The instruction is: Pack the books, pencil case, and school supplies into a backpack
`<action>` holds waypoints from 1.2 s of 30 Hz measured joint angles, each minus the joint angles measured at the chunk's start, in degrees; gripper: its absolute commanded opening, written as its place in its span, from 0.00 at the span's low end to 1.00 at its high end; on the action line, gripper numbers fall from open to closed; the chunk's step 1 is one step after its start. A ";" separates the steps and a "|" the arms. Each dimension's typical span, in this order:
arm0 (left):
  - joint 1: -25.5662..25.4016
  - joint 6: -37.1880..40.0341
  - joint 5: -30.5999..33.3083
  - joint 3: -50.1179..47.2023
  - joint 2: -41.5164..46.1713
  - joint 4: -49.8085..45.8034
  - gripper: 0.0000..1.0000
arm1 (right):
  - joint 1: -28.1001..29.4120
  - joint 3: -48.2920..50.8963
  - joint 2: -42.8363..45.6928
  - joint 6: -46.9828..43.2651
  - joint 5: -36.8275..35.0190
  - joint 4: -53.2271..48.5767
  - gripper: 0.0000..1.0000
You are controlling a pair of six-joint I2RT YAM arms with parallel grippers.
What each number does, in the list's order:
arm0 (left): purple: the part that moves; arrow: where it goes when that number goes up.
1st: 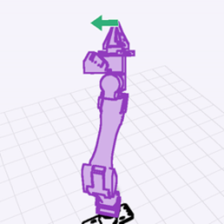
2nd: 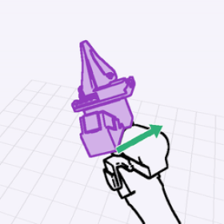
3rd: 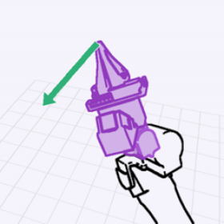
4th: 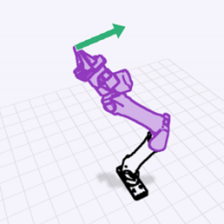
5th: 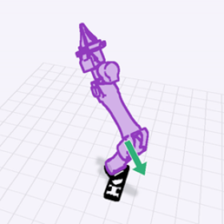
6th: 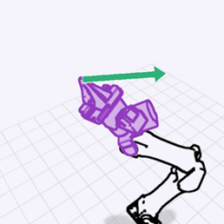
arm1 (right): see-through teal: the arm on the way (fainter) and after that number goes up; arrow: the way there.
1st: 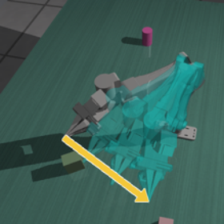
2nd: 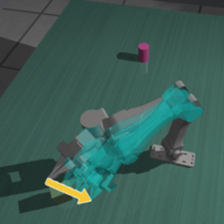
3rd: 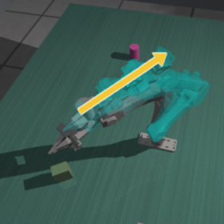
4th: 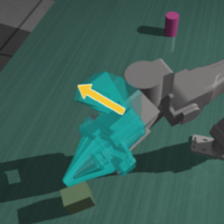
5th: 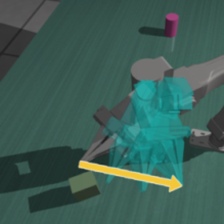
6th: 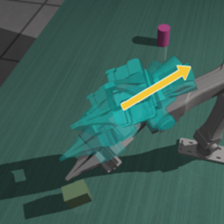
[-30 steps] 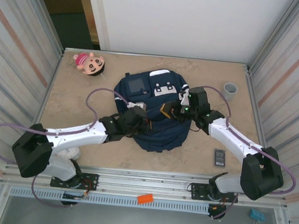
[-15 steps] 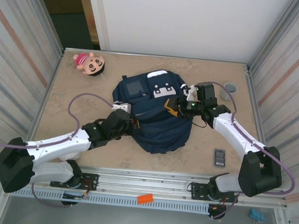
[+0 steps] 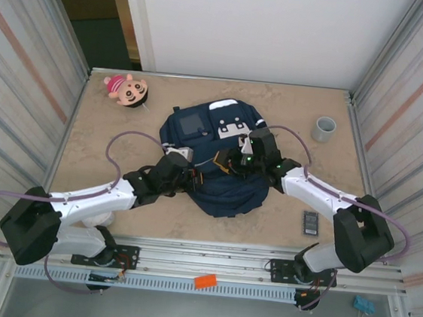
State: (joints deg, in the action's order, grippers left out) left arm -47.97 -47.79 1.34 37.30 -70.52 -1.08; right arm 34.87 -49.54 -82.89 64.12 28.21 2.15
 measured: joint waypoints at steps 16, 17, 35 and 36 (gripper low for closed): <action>11.65 12.83 -10.62 1.22 1.60 5.73 0.11 | -10.51 -15.06 -1.14 -17.00 15.34 -20.98 0.00; 12.04 13.53 -11.08 1.99 0.42 5.77 0.17 | -10.75 -15.85 -1.66 -17.55 15.63 -21.51 0.00; 17.16 0.17 4.20 2.75 12.96 -15.17 0.70 | -5.53 -13.86 -5.33 -9.16 7.91 -10.25 0.47; 17.16 -0.68 5.09 2.16 14.60 -16.52 0.70 | -5.09 -14.05 -5.81 -9.22 7.54 -10.40 0.51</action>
State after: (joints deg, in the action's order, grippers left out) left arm -30.81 -48.47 6.44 39.46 -55.92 -17.61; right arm 29.78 -63.59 -88.71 54.89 35.75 -8.25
